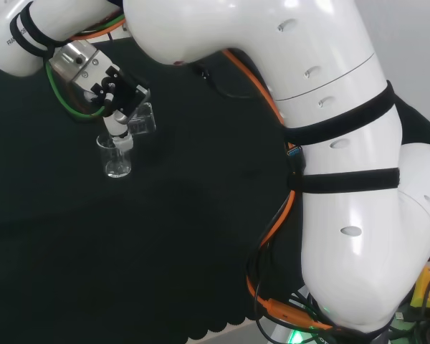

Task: Pour the water from the handheld beaker into the one on the table.

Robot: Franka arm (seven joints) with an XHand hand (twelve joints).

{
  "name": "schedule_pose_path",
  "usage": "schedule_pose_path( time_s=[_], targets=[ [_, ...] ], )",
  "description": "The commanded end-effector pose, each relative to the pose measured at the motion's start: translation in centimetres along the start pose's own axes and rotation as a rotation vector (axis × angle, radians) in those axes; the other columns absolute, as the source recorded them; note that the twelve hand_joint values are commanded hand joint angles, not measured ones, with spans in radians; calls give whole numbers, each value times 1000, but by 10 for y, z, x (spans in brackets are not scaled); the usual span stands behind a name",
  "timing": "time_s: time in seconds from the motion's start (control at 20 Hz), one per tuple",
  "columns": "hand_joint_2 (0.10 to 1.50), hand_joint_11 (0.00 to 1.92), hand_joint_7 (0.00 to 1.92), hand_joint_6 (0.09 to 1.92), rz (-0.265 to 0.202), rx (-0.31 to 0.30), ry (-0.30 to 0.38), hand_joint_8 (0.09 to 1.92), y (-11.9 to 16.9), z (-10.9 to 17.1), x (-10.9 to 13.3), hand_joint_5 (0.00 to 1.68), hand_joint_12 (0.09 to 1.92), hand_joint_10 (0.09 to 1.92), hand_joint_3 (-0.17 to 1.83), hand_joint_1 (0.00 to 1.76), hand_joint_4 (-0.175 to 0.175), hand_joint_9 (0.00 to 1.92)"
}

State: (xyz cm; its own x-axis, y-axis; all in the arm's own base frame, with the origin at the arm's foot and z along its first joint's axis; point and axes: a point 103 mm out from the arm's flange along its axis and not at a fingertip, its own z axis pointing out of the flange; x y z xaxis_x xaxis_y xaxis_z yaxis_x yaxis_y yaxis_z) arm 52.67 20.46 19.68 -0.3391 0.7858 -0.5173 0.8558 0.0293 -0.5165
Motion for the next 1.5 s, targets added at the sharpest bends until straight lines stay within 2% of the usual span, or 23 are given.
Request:
schedule_pose_path(
  time_s=[0.05,0.35,0.7,0.8,1.05,1.15,1.3,1.5],
  targets=[
    [636,1431,1728,487,3,12,-11,281,0,-1,-4,1370,768,561,641,1190,-38,1542],
    [637,1431,1727,490,-8,13,-26,284,-5,-8,6,1369,767,562,641,1189,-37,1542],
    [637,1434,1725,495,-19,22,-23,290,-4,-5,-3,1366,768,564,641,1189,-35,1542],
    [637,1435,1725,496,-13,19,-46,291,-7,-10,6,1365,768,565,641,1189,-35,1542],
    [637,1436,1724,499,-20,31,-29,294,-5,-4,-3,1364,769,566,642,1188,-34,1542],
    [637,1437,1724,500,-8,31,-49,295,-8,-9,6,1364,769,566,642,1188,-33,1542],
    [637,1437,1723,501,-5,31,-48,296,-9,-10,7,1363,769,567,642,1188,-32,1542],
    [637,1437,1723,503,-19,33,-25,298,-10,-9,4,1362,769,567,643,1188,-31,1542]
  ],
)
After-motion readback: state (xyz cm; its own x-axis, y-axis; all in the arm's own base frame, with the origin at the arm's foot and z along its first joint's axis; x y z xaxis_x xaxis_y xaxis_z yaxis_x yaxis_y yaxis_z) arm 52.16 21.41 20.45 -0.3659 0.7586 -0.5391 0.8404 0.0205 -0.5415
